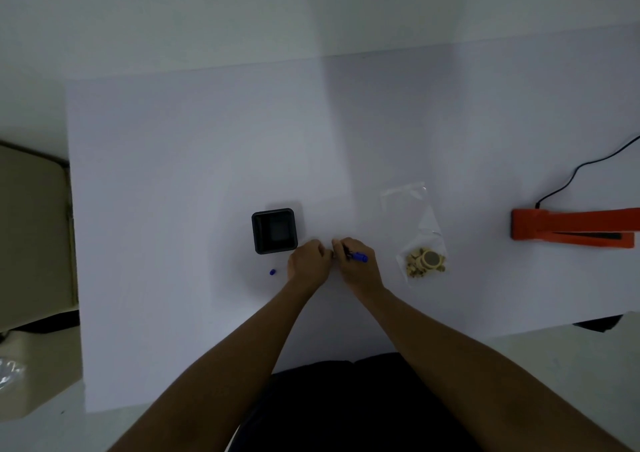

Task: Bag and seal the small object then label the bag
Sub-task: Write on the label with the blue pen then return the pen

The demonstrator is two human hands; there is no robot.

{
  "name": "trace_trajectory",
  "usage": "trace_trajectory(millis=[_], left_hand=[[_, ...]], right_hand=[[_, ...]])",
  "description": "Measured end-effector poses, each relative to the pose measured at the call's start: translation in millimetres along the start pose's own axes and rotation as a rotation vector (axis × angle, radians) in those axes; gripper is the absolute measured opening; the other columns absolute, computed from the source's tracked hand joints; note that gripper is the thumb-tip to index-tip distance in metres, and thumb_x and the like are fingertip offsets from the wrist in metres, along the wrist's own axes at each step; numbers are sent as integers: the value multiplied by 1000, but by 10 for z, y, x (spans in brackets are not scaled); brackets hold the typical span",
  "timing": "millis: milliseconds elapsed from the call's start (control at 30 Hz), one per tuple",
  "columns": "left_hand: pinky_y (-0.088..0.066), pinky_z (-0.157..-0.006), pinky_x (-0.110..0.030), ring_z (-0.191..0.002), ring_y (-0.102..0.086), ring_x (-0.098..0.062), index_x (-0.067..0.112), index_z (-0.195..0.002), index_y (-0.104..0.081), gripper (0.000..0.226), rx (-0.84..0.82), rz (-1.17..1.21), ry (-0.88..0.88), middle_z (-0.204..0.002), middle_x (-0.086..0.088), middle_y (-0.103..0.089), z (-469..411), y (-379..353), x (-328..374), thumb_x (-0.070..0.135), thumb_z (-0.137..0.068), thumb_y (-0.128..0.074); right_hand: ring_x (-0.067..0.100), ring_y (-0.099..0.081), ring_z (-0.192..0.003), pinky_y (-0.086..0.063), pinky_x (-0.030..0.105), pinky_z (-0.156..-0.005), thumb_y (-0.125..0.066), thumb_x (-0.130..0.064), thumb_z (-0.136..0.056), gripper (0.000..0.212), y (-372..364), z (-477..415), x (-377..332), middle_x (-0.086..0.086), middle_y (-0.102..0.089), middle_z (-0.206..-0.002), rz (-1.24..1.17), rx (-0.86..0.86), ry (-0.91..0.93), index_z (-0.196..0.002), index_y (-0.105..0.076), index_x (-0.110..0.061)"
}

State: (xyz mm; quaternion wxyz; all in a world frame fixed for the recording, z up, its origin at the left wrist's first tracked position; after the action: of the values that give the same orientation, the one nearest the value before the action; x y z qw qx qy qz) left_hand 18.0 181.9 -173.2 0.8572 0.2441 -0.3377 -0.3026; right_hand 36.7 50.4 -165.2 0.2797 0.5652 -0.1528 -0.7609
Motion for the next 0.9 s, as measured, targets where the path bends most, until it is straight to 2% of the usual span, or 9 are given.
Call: trace_trajectory(millis=[133, 233, 467, 600, 767, 900], left_hand=[[-47, -65, -32, -70, -58, -20, 14, -79, -59, 27, 2, 4, -3, -74, -3, -60, -5, -15, -9, 34, -94, -50], [-46, -64, -31, -70, -57, -20, 15, -78, -58, 25, 7, 3, -5, -74, -2, -58, -1, -13, -10, 33, -94, -50], [-41, -62, -29, -69, -56, -19, 15, -78, -57, 22, 13, 10, -3, -73, -1, -58, 8, -8, -15, 30, -93, -52], [-46, -63, -31, -70, -57, -20, 14, -78, -58, 21, 12, -1, -6, -73, -2, -58, 0, -14, -20, 28, -93, -50], [-46, -65, -32, -68, -55, -19, 14, -79, -58, 20, 5, -7, -8, -72, -2, -57, -1, -12, -13, 28, -92, -51], [-46, -64, -31, -70, -57, -20, 14, -79, -58, 24, -6, -8, -12, -74, -3, -59, -10, -16, -17, 31, -94, -49]], right_hand=[[14, -47, -55, -30, 14, -55, -57, -16, -98, 34, 0, 14, 9, 0, -51, -60, 21, -1, -16, -64, -52, -15], [18, -51, -56, -34, 17, -56, -57, -17, -98, 33, -6, 36, 37, 5, -55, -61, 3, -8, -19, -65, -56, -10], [17, -50, -57, -33, 8, -57, -58, -18, -98, 35, 25, 35, 97, 9, -58, -62, 20, 30, -41, -67, -58, -3], [17, -49, -57, -33, 11, -56, -57, -20, -98, 36, 48, 19, 88, 7, -54, -61, 7, 46, -62, -66, -55, -5], [6, -40, -52, -28, 17, -53, -56, -21, -99, 39, 91, 29, 92, -3, -43, -56, 2, 103, -96, -62, -45, -14], [11, -48, -56, -34, 11, -55, -57, -21, -99, 35, -10, 82, 84, 2, -53, -60, -12, 51, -99, -65, -54, -10]])
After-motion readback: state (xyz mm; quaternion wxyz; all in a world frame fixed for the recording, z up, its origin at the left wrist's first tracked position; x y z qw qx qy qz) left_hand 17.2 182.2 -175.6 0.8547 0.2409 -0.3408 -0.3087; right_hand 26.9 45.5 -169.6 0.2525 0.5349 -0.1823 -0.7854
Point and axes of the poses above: each hand's wrist, its own z-axis away from the middle knuckle, its own y-axis out of the back of the hand, x = y × z, the point moved 8 cm from there along -z, towards the middle knuckle
